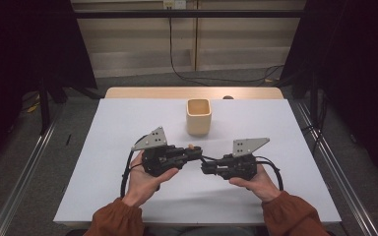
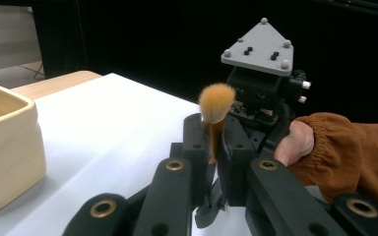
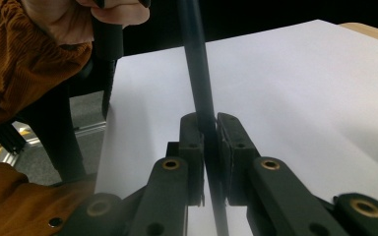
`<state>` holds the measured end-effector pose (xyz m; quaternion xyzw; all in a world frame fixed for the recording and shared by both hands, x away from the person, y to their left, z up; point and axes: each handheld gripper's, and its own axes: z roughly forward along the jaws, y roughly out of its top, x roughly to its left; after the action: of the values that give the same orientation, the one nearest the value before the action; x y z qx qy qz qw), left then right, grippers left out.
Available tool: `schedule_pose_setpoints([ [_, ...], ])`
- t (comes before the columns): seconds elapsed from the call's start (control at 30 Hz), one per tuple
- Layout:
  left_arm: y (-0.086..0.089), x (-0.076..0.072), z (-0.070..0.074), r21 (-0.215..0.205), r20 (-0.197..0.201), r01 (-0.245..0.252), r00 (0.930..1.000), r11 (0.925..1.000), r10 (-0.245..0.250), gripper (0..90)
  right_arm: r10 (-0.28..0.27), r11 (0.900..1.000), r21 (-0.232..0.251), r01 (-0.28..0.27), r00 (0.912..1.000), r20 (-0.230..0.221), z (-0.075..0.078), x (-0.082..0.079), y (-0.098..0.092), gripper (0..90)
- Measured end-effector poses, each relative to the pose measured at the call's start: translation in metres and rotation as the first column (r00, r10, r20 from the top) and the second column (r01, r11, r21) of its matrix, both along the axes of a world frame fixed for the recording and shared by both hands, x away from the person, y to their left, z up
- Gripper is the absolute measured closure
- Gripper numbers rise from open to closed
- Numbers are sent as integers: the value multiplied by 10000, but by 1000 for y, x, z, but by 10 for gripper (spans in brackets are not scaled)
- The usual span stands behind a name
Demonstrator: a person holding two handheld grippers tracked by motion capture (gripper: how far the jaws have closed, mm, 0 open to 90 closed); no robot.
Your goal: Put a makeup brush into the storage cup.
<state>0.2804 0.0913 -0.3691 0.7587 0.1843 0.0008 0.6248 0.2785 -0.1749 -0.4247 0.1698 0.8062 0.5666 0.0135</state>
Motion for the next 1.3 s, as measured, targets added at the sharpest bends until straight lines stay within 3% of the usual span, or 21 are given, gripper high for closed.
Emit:
schedule_pose_setpoints([
  [0.33,4,1,1,64,-22,-137,9999,9999,138,840,142,9997,201,-141,9999,-77,2,-1,0,651],
  [0.43,6,2,2,48,-94,-173,9998,9998,174,840,93,9996,272,-88,9998,-158,3,-1,-2,507],
  [0.6,7,3,2,4,-182,-187,9997,9998,187,840,-104,9994,342,112,9997,-236,4,-1,-3,344],
  [0.77,6,4,6,-35,-174,-103,9998,9999,103,840,-293,9988,387,301,9993,-227,4,0,-3,232],
  [0.97,14,5,10,47,-173,-358,9992,9993,358,840,-429,9976,537,441,9988,-241,6,-1,-4,70],
  [1.3,35,7,15,344,-199,-664,9975,9972,671,840,-633,9943,848,648,9978,-203,7,-3,-13,35],
])
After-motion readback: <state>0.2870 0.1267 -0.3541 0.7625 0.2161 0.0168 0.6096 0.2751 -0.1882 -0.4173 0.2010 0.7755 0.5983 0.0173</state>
